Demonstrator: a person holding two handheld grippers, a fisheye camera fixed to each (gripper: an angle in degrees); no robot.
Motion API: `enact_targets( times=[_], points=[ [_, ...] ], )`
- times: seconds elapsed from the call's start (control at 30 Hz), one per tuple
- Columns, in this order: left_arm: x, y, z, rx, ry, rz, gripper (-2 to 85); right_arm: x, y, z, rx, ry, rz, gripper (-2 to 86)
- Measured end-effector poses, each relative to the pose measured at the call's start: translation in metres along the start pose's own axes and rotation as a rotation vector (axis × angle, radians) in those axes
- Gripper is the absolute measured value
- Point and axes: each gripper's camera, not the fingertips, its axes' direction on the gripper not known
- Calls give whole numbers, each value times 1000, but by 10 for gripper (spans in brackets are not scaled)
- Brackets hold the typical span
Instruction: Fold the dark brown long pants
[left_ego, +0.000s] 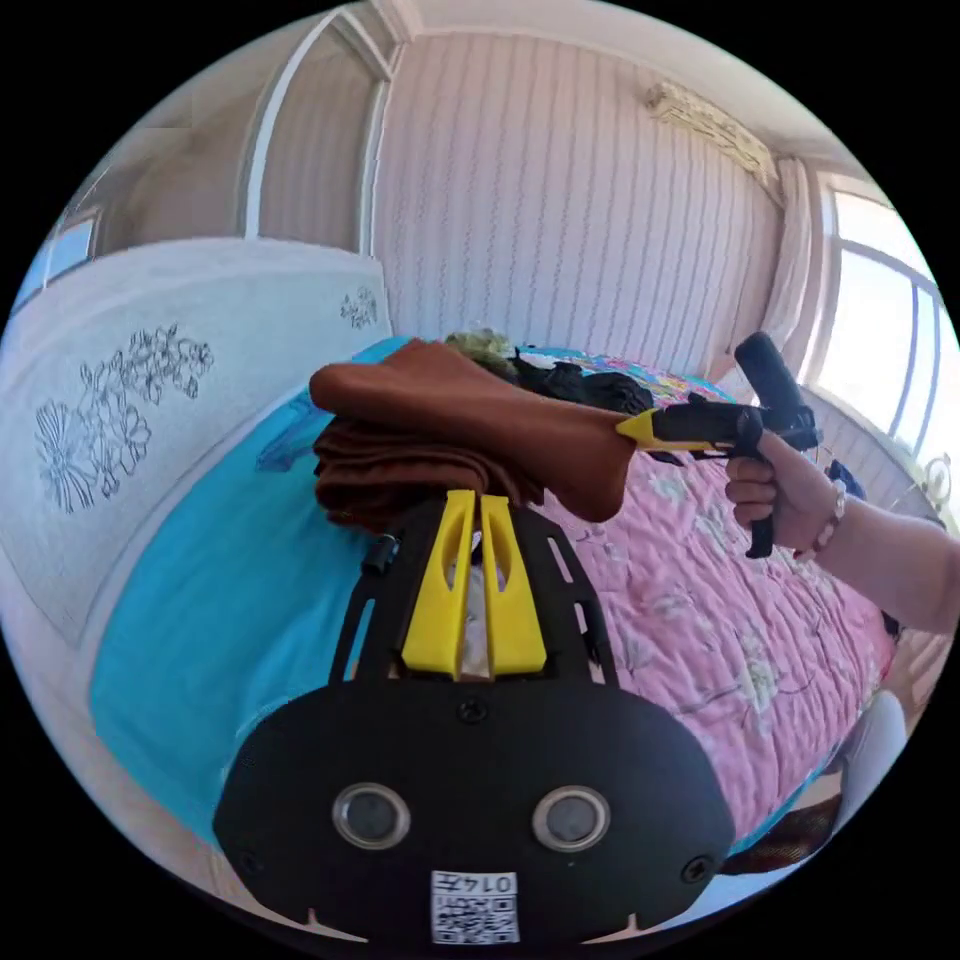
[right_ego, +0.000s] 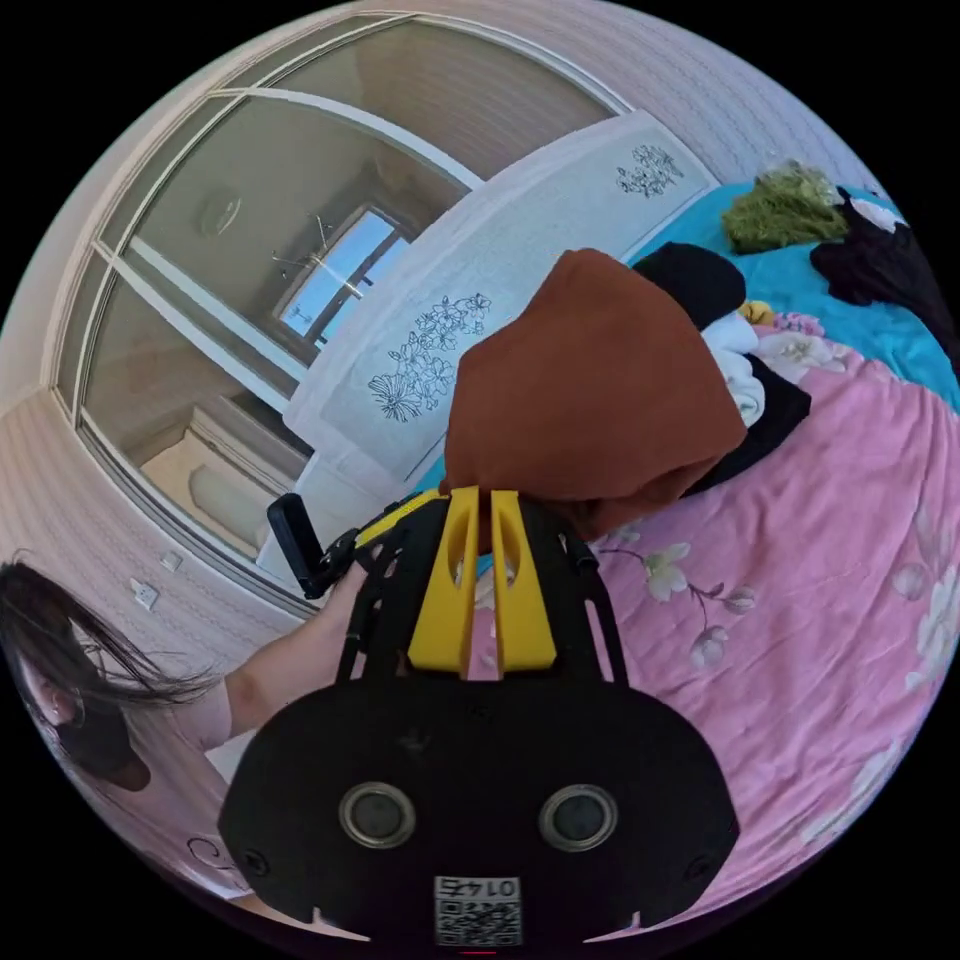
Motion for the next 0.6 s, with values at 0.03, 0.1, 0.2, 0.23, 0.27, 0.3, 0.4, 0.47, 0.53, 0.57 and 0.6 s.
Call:
enact_targets(
  times=[0.03,0.1,0.2,0.23,0.27,0.3,0.4,0.47,0.53,0.57,0.6],
  points=[
    [14,-9,-26,30,6,45,-10,-17,5,-24,28,26,-44,12],
    [31,-15,-73,92,72,70,-10,-42,19,-66,85,37,-85,9],
    [74,8,-154,121,192,157,-10,-82,71,-135,152,27,-119,8],
    [95,30,-180,107,258,194,-10,-95,102,-160,156,18,-119,8],
    [112,58,-197,63,335,168,-10,-100,120,-172,156,21,-111,8],
    [121,74,-202,33,369,136,-10,-109,160,-192,155,50,-79,8],
    [158,166,-183,-290,452,-87,-10,-103,274,-217,121,241,119,8],
    [183,229,-169,-498,469,-222,-10,-78,343,-219,58,350,366,7],
    [193,245,-186,-481,411,-210,-10,-71,418,-236,168,360,554,4],
    [197,247,-198,-469,358,-188,-10,-74,430,-239,186,344,571,3],
    [197,246,-202,-470,342,-189,-10,-82,450,-245,202,367,586,1]
  ],
)
